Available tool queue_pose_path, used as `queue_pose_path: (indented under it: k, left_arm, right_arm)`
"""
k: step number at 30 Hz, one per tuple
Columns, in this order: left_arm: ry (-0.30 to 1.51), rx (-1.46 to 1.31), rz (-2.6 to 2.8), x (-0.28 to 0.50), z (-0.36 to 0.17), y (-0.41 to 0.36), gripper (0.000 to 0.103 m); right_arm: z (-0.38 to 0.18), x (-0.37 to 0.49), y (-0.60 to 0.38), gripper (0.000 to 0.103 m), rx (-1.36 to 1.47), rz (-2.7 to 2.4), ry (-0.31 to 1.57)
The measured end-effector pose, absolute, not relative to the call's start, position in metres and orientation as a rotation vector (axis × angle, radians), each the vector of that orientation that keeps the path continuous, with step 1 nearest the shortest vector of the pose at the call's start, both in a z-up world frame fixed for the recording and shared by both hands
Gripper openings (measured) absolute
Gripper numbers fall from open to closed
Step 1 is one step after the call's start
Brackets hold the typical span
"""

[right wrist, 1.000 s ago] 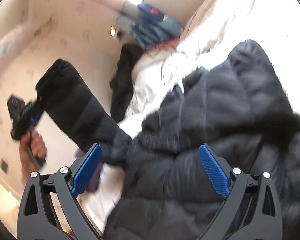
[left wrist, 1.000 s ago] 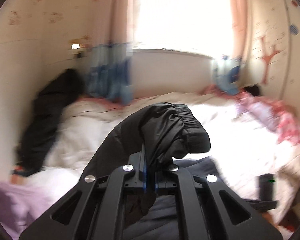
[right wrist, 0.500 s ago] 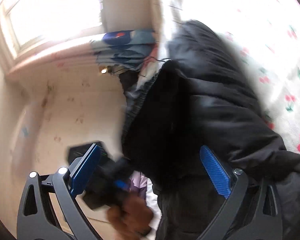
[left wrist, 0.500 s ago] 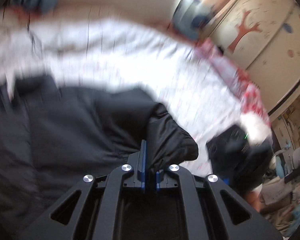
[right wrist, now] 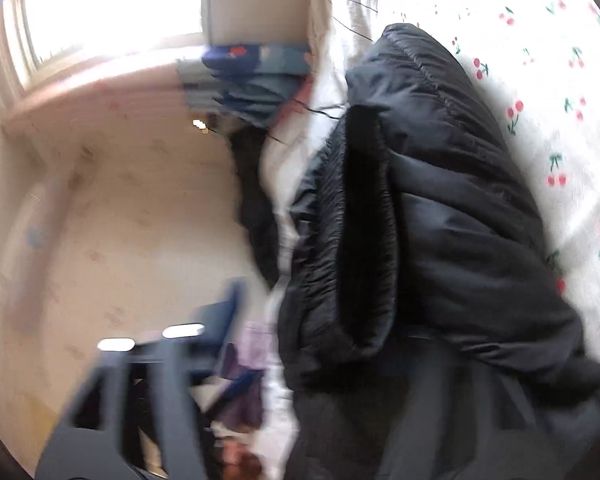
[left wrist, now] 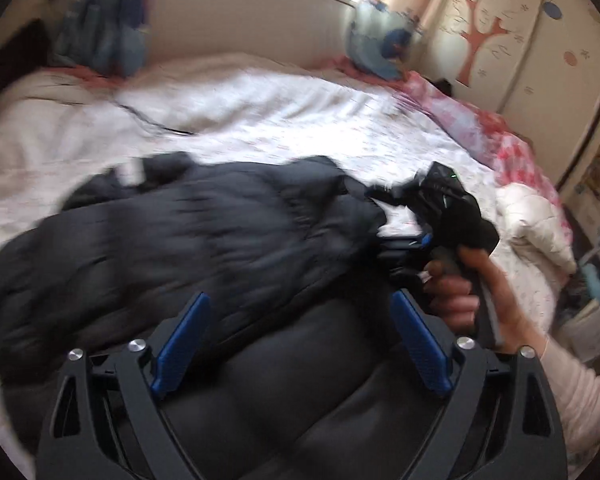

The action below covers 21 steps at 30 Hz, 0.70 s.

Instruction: Fold large clothes

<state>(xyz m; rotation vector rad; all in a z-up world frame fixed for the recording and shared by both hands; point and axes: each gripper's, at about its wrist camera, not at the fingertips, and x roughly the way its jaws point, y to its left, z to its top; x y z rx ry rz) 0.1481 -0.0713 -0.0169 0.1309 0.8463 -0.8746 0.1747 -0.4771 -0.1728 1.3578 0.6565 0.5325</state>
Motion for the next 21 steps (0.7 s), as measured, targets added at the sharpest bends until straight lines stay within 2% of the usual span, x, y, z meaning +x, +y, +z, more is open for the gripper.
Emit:
queue_pose_path:
  k: [3, 8, 10, 13, 17, 19, 21]
  left_arm:
    - [0.819, 0.091, -0.713, 0.171, -0.008, -0.009, 0.095]
    - [0.769, -0.161, -0.634, 0.209, 0.002, 0.065, 0.095]
    - [0.761, -0.203, -0.623, 0.220, -0.003, 0.072, 0.095]
    - [0.836, -0.214, -0.605, 0.240, -0.033, 0.062, 0.095]
    - [1.007, -0.152, -0.527, 0.262, -0.087, 0.045, 0.095]
    - [1.013, -0.153, -0.527, 0.254, -0.084, 0.050, 0.095]
    - [0.975, -0.150, -0.542, 0.235, -0.060, 0.067, 0.095]
  right_arm:
    - [-0.152, 0.181, -0.471, 0.011, 1.206, 0.450, 0.662]
    - [-0.055, 0.159, -0.467, 0.010, 0.933, 0.414, 0.453]
    - [-0.037, 0.149, -0.472, 0.010, 0.879, 0.385, 0.412]
    - [-0.056, 0.151, -0.481, 0.010, 0.856, 0.308, 0.473]
    - [-0.129, 0.168, -0.492, 0.011, 0.892, 0.169, 0.674]
    - [-0.157, 0.170, -0.499, 0.016, 0.962, 0.182, 0.769]
    - [-0.145, 0.161, -0.503, 0.033, 0.937, 0.175, 0.801]
